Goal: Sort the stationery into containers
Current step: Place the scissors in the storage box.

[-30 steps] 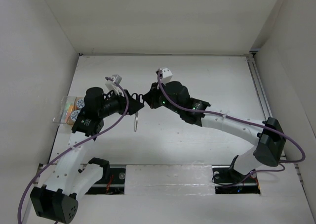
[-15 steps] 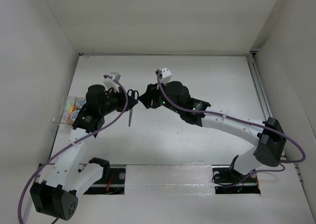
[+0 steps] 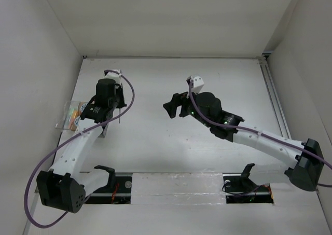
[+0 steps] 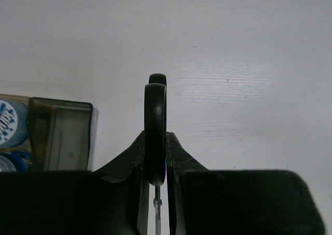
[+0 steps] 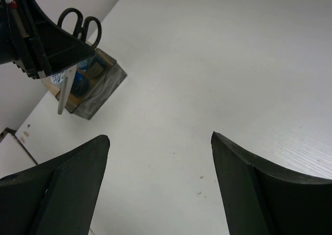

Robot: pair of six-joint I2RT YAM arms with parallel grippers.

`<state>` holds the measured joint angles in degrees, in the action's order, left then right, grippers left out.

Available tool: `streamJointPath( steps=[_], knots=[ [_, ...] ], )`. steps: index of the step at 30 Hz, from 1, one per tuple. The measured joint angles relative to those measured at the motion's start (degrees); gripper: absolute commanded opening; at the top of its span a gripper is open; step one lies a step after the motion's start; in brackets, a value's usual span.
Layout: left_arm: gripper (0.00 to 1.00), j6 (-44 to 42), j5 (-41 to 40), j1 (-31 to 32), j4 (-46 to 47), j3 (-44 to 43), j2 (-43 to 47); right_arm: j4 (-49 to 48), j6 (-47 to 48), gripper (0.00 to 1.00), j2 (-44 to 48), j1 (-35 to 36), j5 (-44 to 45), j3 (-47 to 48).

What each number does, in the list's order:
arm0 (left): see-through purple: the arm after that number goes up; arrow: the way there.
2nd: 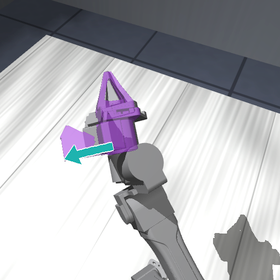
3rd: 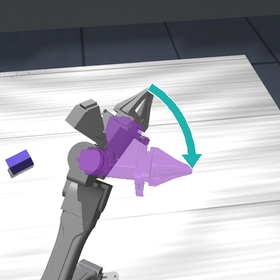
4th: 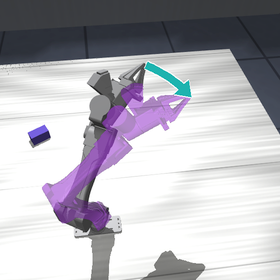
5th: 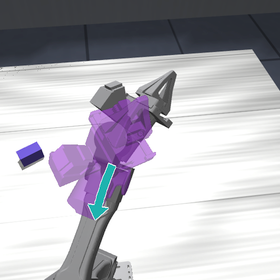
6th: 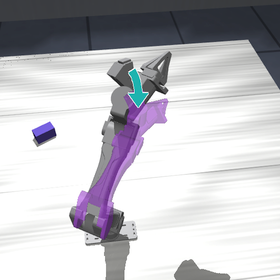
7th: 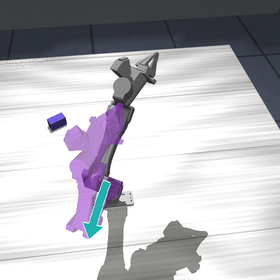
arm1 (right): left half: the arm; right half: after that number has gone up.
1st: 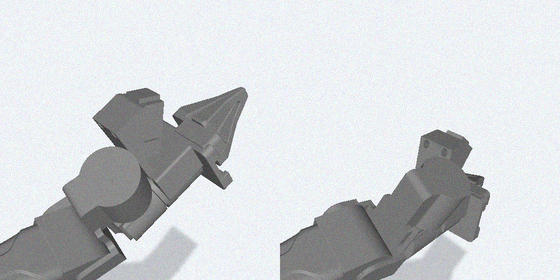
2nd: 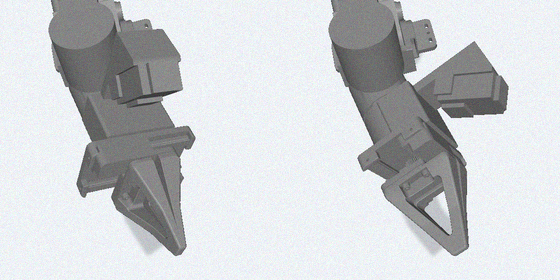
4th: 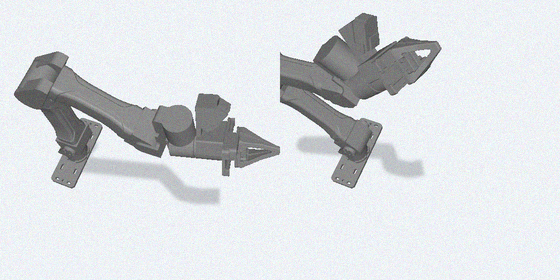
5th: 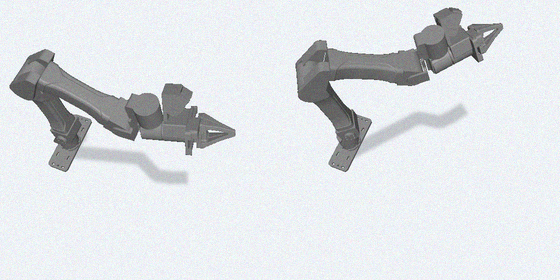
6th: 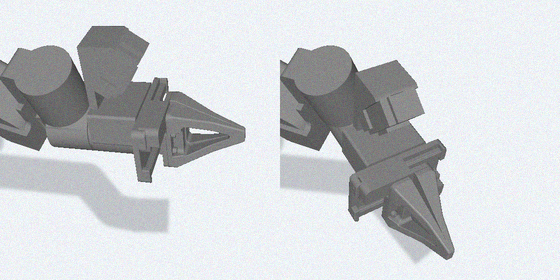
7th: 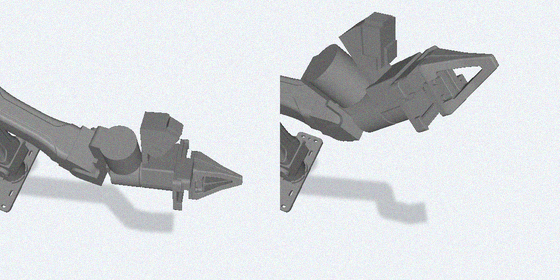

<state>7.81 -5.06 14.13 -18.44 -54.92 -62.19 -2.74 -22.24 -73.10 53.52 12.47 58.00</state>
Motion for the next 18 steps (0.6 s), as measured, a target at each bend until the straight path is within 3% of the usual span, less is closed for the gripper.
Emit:
streamJointPath(
  steps=[7,14,18],
  knots=[
    [0.0,-15.2,0.5,-1.2,3.8,-0.6,-1.1,2.8,0.0,0.86,8.8,-1.8,-0.5,-4.7],
    [0.0,-24.7,3.8,-11.7,3.8,-5.2,-9.7,5.8,-0.5,0.87,16.5,-1.8,-2.4,-7.6],
    [0.0,-29.2,5.0,-13.5,5.3,-2.6,-11.4,6.9,-0.4,0.87,19.0,-1.8,-2.9,-9.6]
  ],
)
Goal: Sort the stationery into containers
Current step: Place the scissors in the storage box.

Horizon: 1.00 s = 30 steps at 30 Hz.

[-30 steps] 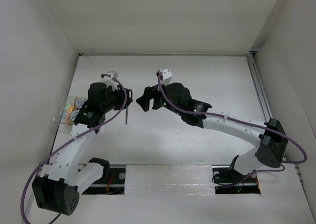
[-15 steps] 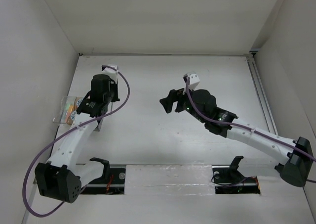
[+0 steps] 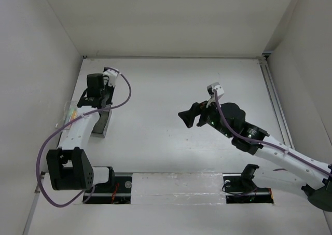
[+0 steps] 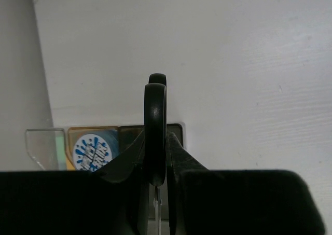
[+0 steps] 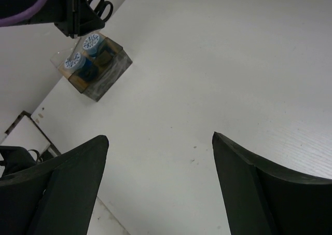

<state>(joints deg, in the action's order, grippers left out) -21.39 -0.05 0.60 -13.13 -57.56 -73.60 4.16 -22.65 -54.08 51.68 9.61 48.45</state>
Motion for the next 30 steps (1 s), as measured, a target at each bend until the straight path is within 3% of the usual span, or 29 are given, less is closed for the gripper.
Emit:
streamJointPath(
  steps=[5,9,30],
  knots=[
    [0.0,-2.9,4.7,-4.7,0.1,6.6,0.2,0.9,0.2,0.87,0.4,-0.9,-1.7,-1.6],
    [0.0,-3.2,4.0,-9.5,1.2,11.3,3.0,1.5,0.4,0.87,0.7,-2.1,-3.7,-1.7],
    [0.0,-1.6,3.8,-9.1,7.8,14.2,3.6,1.4,0.4,0.87,4.6,-2.6,-8.6,-2.4]
  ],
)
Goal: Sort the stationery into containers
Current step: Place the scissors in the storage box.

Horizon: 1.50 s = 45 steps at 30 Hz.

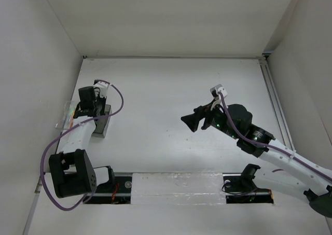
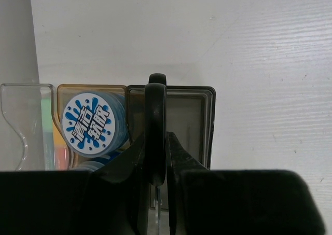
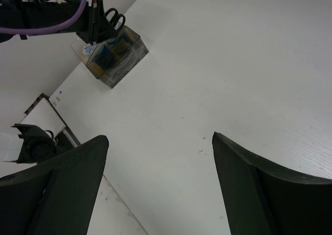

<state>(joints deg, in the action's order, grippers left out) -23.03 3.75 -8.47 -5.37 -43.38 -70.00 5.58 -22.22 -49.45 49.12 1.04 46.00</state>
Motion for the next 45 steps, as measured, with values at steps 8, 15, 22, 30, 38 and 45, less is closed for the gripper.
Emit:
streamJointPath(
  steps=[8,15,22,30,38,45],
  knots=[
    [0.0,1.7,-0.6,0.0,1.8,-0.8,-1.7,0.0,0.0,0.87,0.0,0.0,-0.9,0.0],
    [0.01,3.6,-1.4,0.0,3.7,2.0,-1.7,0.0,0.0,0.87,0.0,0.0,-1.1,-0.1],
    [0.0,5.9,-2.3,0.0,5.1,2.4,-2.3,0.0,0.0,0.87,0.0,0.0,-1.5,-0.1],
    [0.0,7.5,-4.7,0.0,6.1,3.1,-3.1,0.0,0.0,0.87,0.0,0.0,-1.6,-0.1],
    [0.03,8.8,-6.7,0.0,6.6,3.8,-3.0,0.0,0.0,0.87,0.0,0.0,-2.0,-0.1],
    [0.11,10.2,-7.7,0.0,7.0,4.0,-3.0,0.0,0.0,0.87,0.0,0.0,-2.2,-0.1]
  ],
)
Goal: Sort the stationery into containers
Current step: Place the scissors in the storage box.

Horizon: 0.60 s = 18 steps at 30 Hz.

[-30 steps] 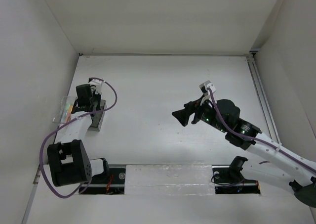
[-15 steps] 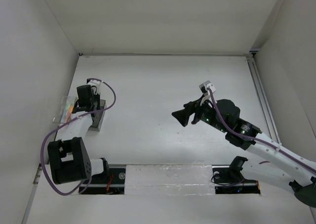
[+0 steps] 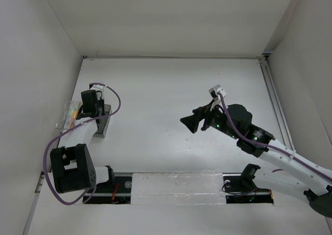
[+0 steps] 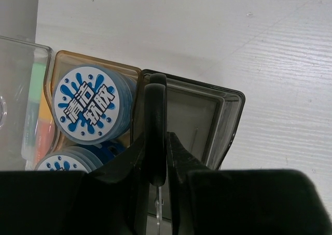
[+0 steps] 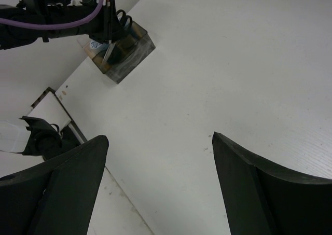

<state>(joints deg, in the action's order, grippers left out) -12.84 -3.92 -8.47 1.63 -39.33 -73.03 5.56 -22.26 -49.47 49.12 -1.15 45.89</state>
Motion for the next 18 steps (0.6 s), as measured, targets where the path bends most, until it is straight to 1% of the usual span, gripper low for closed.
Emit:
streamJointPath(
  steps=[8,13,18],
  knots=[
    [0.19,1.2,-0.7,0.0,0.0,0.0,0.0,0.0,0.0,0.87,0.0,0.0,0.0,-0.5],
    [0.2,1.5,-0.8,0.0,0.0,0.0,0.0,0.0,0.0,0.87,0.0,0.0,0.0,-1.0],
    [0.3,1.7,-0.8,0.0,-0.1,0.0,-0.2,0.0,0.0,0.87,0.0,0.0,0.0,-1.0]
  ],
)
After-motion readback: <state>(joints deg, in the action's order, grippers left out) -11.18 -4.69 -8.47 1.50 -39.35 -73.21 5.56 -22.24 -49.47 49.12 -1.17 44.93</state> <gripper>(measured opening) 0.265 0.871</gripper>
